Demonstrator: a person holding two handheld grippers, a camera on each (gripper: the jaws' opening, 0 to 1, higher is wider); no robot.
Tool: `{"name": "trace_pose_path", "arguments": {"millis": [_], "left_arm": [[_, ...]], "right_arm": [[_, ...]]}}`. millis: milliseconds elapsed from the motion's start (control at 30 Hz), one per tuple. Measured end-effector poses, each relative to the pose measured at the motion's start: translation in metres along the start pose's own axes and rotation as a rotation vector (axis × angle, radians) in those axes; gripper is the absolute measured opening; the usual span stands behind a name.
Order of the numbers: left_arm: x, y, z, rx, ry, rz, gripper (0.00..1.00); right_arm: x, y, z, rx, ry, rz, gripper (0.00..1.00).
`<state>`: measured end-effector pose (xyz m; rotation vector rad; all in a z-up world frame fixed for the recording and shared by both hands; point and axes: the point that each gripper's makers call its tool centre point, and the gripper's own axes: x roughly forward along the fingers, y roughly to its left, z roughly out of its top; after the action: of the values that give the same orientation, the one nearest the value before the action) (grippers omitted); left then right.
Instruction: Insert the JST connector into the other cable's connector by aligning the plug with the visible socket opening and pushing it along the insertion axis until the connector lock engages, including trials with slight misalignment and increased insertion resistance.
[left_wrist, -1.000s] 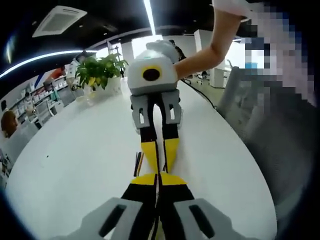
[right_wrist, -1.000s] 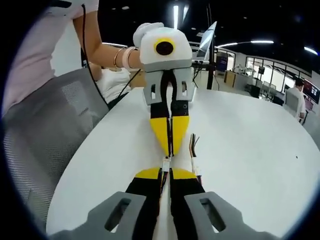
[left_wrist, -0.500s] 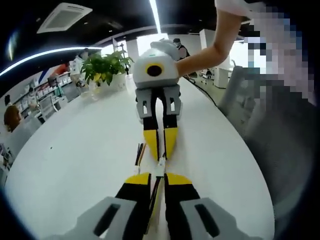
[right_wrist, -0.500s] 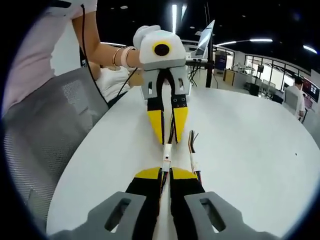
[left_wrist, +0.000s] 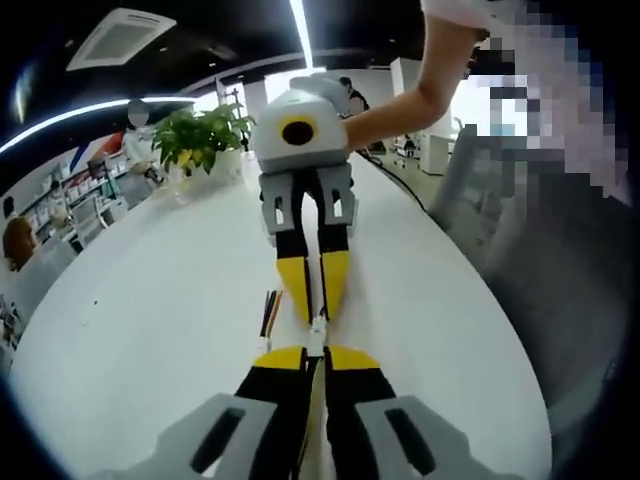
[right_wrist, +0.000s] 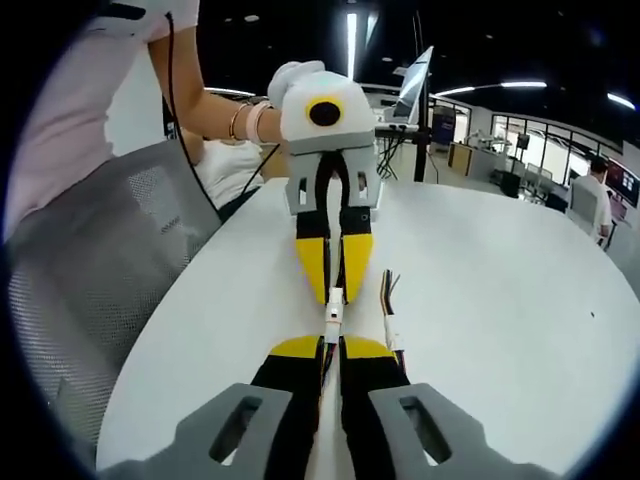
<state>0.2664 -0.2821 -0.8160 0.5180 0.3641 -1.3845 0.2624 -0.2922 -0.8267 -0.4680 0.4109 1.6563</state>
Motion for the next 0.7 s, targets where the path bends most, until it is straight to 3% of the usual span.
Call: {"name": "trace_pose_path", "arguments": {"millis": [467, 533, 700], "left_arm": [[0.0040, -0.0029, 0.0037, 0.048, -0.002, -0.010, 0.00], [0.0043, -0.0035, 0.0035, 0.063, -0.002, -0.011, 0.00], [0.0072, -0.0050, -0.0026, 0.057, 0.005, -0.012, 0.00]], "right_arm": [[0.0016, 0.0034, 0.0044, 0.016, -0.025, 0.012, 0.02], [0.0026, 0.0024, 0.0038, 0.080, -0.049, 0.016, 0.02], [0.0076, 0.0016, -0.0020, 0.089, -0.054, 0.016, 0.02]]}}
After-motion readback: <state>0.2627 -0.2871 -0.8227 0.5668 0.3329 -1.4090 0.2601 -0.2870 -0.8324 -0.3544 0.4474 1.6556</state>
